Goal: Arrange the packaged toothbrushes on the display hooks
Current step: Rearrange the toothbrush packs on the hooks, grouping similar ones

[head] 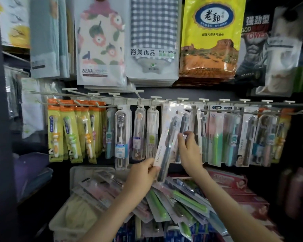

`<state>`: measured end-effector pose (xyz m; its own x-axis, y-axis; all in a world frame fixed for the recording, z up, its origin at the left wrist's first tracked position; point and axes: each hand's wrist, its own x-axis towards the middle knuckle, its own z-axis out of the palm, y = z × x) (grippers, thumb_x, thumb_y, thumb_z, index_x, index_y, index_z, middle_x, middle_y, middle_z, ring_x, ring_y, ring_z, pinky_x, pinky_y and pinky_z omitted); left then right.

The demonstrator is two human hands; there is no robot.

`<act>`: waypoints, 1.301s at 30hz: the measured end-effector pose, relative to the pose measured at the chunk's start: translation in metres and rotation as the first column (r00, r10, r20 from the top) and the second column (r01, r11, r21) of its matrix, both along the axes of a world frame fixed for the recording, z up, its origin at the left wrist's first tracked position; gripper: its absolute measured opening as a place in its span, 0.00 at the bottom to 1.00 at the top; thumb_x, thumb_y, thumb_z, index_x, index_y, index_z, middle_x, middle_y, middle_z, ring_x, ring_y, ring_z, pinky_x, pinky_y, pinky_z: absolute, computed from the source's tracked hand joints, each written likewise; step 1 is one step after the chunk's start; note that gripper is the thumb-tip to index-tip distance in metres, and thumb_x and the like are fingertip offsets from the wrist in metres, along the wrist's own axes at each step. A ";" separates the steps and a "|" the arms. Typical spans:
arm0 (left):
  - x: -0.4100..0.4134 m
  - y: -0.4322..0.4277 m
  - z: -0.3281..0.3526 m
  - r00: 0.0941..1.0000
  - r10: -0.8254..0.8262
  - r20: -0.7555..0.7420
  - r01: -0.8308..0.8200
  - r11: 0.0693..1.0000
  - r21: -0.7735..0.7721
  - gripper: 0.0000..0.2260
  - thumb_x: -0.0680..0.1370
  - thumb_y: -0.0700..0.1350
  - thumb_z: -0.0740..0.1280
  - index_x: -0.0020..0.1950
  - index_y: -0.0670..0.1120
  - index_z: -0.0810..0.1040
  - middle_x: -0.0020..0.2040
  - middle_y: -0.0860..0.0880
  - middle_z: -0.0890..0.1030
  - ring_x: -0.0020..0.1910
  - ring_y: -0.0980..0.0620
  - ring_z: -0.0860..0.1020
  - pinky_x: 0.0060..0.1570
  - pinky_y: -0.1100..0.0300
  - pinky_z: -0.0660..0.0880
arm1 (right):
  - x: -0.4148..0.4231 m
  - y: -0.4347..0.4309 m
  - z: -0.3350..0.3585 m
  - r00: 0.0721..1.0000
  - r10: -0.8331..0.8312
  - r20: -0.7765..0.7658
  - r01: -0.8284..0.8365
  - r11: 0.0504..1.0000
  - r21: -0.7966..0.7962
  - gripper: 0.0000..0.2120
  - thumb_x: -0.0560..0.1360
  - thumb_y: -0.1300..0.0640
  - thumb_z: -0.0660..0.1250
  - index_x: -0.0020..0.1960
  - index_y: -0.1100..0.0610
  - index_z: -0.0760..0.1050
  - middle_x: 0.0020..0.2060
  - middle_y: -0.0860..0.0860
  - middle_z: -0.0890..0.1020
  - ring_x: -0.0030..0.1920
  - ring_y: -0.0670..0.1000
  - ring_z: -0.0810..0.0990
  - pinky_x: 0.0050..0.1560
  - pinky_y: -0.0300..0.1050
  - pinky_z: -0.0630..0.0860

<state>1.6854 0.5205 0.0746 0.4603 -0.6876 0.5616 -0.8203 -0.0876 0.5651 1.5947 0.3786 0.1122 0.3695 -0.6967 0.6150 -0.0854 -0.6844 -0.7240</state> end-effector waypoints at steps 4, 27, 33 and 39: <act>-0.021 -0.010 0.005 0.999 -0.024 -0.036 0.024 1.000 0.000 0.06 0.80 0.45 0.63 0.43 0.53 0.72 0.37 0.56 0.76 0.37 0.55 0.76 0.34 0.72 0.69 | -0.010 0.041 -0.012 0.967 0.192 0.165 -0.202 0.978 0.045 0.27 0.78 0.42 0.57 0.70 0.54 0.57 0.46 0.52 0.75 0.43 0.47 0.74 0.45 0.42 0.70; -0.008 0.019 0.021 0.921 0.166 0.353 -0.192 0.980 0.041 0.11 0.80 0.51 0.58 0.61 0.50 0.71 0.57 0.51 0.77 0.46 0.52 0.79 0.44 0.54 0.79 | 0.005 0.013 0.024 0.903 -0.262 -0.340 0.179 0.950 -0.258 0.30 0.75 0.43 0.65 0.67 0.59 0.58 0.61 0.57 0.72 0.52 0.58 0.78 0.39 0.47 0.74; 0.000 0.021 0.014 0.934 0.138 0.330 -0.167 0.984 0.061 0.12 0.80 0.50 0.59 0.61 0.49 0.72 0.59 0.52 0.77 0.49 0.53 0.79 0.48 0.57 0.77 | 0.029 -0.001 0.031 0.896 -0.261 -0.358 0.239 0.965 -0.105 0.38 0.71 0.40 0.68 0.67 0.61 0.56 0.52 0.58 0.76 0.44 0.57 0.79 0.34 0.47 0.74; 0.000 0.022 0.016 0.934 0.167 0.315 -0.194 0.979 0.057 0.11 0.80 0.51 0.59 0.61 0.50 0.72 0.59 0.52 0.77 0.51 0.53 0.78 0.48 0.55 0.77 | 0.044 -0.010 0.020 0.923 -0.237 -0.302 0.234 0.971 -0.049 0.36 0.72 0.39 0.66 0.65 0.62 0.56 0.37 0.55 0.76 0.29 0.50 0.74 0.23 0.42 0.69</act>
